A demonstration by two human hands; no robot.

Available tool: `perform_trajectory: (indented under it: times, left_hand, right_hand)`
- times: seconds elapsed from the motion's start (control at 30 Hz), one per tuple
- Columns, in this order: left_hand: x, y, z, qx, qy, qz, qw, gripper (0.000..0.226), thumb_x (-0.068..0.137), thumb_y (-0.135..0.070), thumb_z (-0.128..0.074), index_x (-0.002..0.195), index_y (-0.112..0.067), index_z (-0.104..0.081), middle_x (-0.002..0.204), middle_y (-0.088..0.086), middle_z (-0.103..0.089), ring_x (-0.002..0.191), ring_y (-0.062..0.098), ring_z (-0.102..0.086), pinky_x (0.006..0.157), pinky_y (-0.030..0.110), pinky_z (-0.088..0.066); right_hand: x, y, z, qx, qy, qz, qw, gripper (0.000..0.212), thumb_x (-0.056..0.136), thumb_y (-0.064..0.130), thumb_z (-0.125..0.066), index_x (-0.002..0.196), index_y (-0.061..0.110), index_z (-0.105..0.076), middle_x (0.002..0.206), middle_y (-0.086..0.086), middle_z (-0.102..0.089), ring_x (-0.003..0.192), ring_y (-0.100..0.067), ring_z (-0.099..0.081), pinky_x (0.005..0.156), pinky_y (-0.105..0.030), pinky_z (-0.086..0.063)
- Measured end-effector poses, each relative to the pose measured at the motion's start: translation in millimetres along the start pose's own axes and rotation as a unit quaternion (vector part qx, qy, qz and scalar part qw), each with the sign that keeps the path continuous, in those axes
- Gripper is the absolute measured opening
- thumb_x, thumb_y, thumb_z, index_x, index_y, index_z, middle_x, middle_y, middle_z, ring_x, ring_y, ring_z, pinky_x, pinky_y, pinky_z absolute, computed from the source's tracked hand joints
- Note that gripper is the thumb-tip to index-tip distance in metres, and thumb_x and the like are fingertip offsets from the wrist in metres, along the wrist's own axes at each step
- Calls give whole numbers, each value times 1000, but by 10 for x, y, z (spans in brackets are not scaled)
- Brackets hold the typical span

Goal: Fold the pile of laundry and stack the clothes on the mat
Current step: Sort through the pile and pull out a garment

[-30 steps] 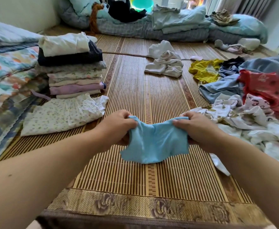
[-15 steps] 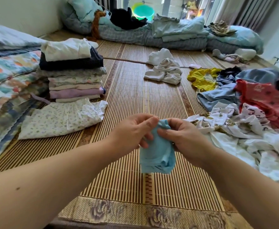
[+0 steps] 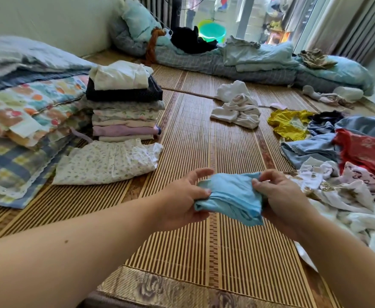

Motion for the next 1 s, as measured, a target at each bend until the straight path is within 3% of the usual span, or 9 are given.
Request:
perform_trajectory:
  times: [0.13, 0.23, 0.33, 0.43, 0.5, 0.57, 0.73, 0.9, 1.0]
  left_hand:
    - [-38, -14, 200, 84, -62, -33, 994, 43, 92, 3, -51, 115, -31, -61, 121, 16, -54, 81, 22, -67, 67, 31, -58]
    - [-111, -134, 389, 190, -108, -92, 971, 55, 89, 4, -55, 128, -34, -54, 116, 13, -56, 83, 23, -67, 74, 33, -59]
    - [-233, -384, 736, 332, -215, -167, 903, 66, 85, 0, -59, 145, -23, -42, 123, 7, -57, 84, 20, -68, 69, 32, -61]
    - [-398, -643, 1149, 430, -324, -218, 814, 67, 83, -11, -64, 145, -25, -43, 136, -2, -55, 93, 3, -58, 67, 2, -45]
    - [-479, -734, 1444, 437, -375, -226, 786, 68, 82, -15, -66, 145, -25, -43, 137, -3, -55, 98, -1, -51, 67, -1, -37]
    - [-513, -764, 1712, 437, -405, -221, 772, 71, 81, -16, -66, 147, -24, -40, 136, -1, -55, 101, 3, -52, 71, 8, -38]
    - [-471, -733, 2328, 462, -459, -146, 745, 77, 82, -17, -64, 151, -20, -32, 146, 4, -47, 123, 22, -51, 87, 25, -39]
    - [-292, -635, 2575, 546, -442, -12, 711, 78, 84, -32, -60, 153, -24, -26, 150, 9, -40, 129, 28, -46, 98, 33, -41]
    - [-268, -613, 2557, 598, -451, 28, 662, 75, 84, -43, -52, 152, -28, -24, 155, 9, -23, 132, 33, -40, 102, 41, -41]
  right_hand:
    - [-5, -158, -126, -83, 113, -49, 989, 43, 72, 10, -72, 112, 22, -64, 111, -20, -67, 88, -35, -72, 67, -35, -58]
    - [112, -93, -364, -124, 132, -37, 983, 47, 76, 1, -71, 117, 24, -64, 113, -17, -66, 88, -30, -73, 69, -33, -58]
    - [384, 141, -790, -181, 129, 20, 975, 47, 80, -3, -68, 117, 24, -62, 116, -11, -59, 87, -25, -72, 69, -29, -59]
    - [684, 339, -1354, -252, 130, 94, 955, 52, 80, -1, -69, 125, 26, -59, 118, -4, -55, 94, -23, -67, 75, -31, -60]
    - [882, 421, -1751, -309, 129, 153, 930, 60, 80, 2, -69, 134, 26, -56, 111, 2, -53, 91, -17, -64, 69, -24, -59]
    - [1073, 464, -2109, -367, 131, 206, 898, 63, 79, 4, -68, 136, 26, -54, 111, -1, -53, 90, -17, -62, 69, -25, -56]
    - [1580, 352, -2787, -498, 125, 256, 819, 62, 80, 6, -62, 140, 19, -51, 129, -13, -53, 110, -28, -56, 88, -30, -50]
    - [1859, -6, -2996, -690, 132, 258, 663, 43, 91, 23, -49, 134, 27, -51, 138, -14, -40, 122, -34, -43, 97, -42, -42]
    - [1814, -61, -2924, -692, 109, 282, 656, 46, 91, 30, -47, 137, 33, -48, 145, -11, -34, 132, -36, -33, 105, -50, -38]
Point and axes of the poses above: each hand's wrist, its own x-axis towards the middle knuckle, its own z-axis out of the back of the hand, y = z × x, the point moved 3 cm from there along x, towards the middle knuckle
